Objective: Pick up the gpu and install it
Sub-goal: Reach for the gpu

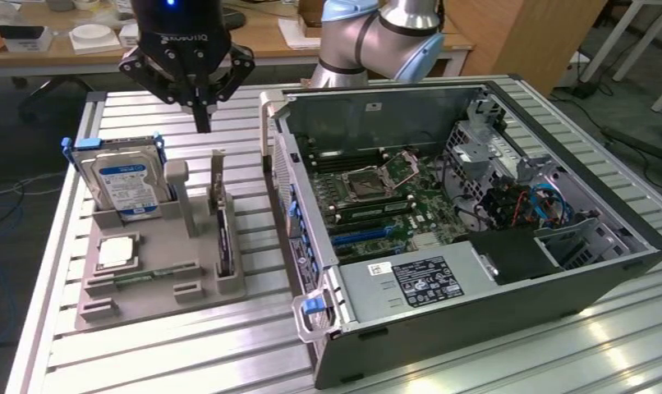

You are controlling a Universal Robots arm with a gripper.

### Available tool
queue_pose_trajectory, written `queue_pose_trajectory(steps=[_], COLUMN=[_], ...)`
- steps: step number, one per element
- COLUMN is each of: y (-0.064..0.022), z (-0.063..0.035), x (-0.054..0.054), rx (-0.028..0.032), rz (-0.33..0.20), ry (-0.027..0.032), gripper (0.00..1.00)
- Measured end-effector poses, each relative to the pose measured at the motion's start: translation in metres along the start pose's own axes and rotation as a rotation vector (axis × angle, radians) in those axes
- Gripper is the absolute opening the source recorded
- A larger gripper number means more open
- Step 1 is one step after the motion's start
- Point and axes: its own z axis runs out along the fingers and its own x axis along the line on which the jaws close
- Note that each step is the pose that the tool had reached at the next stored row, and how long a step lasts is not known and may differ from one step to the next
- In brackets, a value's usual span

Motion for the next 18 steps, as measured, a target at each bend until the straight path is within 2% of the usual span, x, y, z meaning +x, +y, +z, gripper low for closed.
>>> queue_pose_trajectory(steps=[13, 18], y=[-0.0011, -0.0011], z=[-0.0004, -0.0004], x=[0.014, 0.015], rx=[0.0, 0.0], rz=[0.0, 0.0], ry=[0.0, 0.0], gripper=[0.1, 0.1])
